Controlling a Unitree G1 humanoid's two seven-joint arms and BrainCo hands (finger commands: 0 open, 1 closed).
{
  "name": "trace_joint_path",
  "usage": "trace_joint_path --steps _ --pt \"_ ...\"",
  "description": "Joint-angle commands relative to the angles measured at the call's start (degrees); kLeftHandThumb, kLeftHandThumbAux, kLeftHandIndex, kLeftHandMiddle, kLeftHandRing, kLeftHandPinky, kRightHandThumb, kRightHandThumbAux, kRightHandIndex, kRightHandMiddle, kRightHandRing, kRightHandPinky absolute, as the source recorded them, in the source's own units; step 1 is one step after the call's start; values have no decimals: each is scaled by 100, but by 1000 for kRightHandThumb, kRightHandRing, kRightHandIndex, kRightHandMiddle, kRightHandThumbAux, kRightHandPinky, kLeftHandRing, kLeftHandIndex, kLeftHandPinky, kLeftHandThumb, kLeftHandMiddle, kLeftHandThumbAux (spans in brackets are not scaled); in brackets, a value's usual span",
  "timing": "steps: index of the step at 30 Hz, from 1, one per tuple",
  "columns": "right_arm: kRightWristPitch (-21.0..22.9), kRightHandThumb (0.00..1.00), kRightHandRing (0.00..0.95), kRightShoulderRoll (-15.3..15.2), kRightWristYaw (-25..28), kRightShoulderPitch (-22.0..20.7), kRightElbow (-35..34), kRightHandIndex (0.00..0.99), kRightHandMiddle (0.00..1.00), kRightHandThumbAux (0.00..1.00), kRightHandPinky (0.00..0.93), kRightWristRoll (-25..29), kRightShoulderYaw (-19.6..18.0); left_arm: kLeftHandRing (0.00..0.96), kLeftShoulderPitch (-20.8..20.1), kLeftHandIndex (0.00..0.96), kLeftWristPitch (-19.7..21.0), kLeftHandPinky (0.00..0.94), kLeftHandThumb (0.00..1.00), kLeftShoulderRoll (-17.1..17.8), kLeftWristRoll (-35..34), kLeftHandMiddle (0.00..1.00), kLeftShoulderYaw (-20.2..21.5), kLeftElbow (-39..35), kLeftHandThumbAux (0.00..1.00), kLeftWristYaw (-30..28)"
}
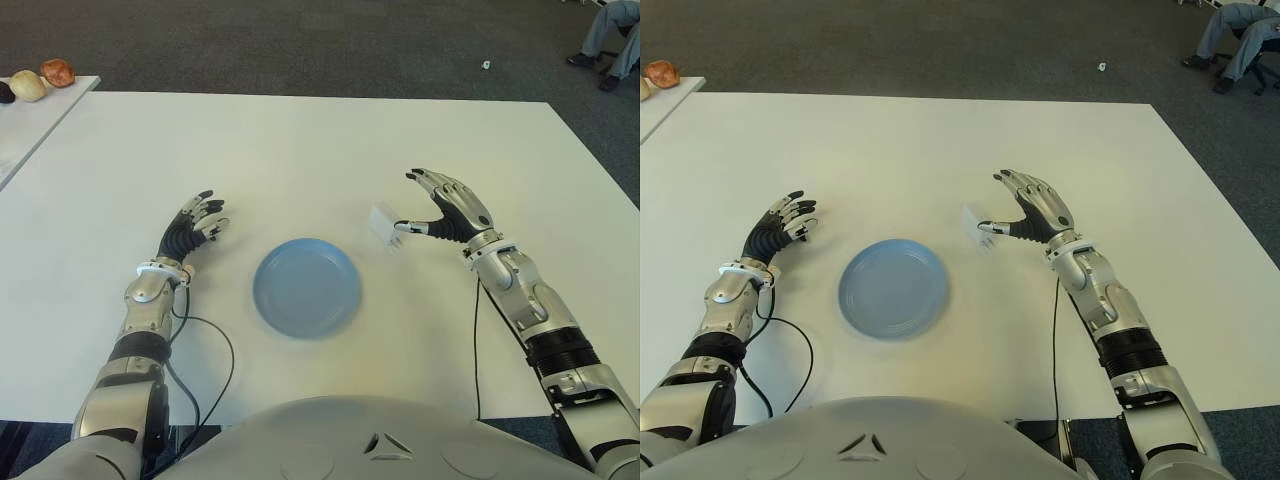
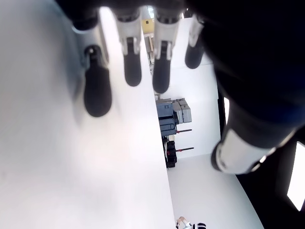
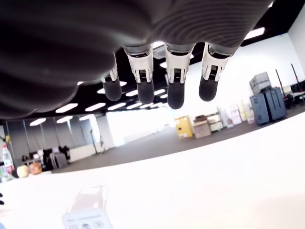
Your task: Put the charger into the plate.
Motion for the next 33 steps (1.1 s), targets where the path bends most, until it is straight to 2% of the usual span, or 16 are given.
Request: trace_joint_path --steps 1,7,13,16,21,26,33 --pt "-213 345 0 -102 95 -156 158 0 0 188 0 -153 156 173 200 116 279 120 91 -62 182 215 -150 129 695 58" --pt "-216 339 0 -101 294 -262 350 0 0 185 0 -70 189 176 219 118 224 131 91 -88 158 217 -139 91 692 92" --pt "-322 319 0 -70 160 -313 541 0 0 184 0 -134 213 184 216 124 199 146 97 -116 130 223 -146 109 687 81" --pt "-340 317 0 -67 -63 -443 751 0 0 189 0 -370 312 187 206 123 301 144 98 -90 168 226 -183 102 691 84" --pt "-469 335 0 -96 -672 -810 1403 0 0 203 0 -844 567 195 225 128 184 153 99 -132 86 232 -135 129 695 66" --pt "-574 357 0 -170 -1631 -1316 2270 0 0 210 0 -1526 992 198 222 137 151 158 98 -152 56 233 -130 157 683 46" --pt "-613 401 0 -176 -2571 -1711 2932 0 0 210 0 -2004 1444 192 194 138 266 149 85 -131 28 230 -131 196 701 40"
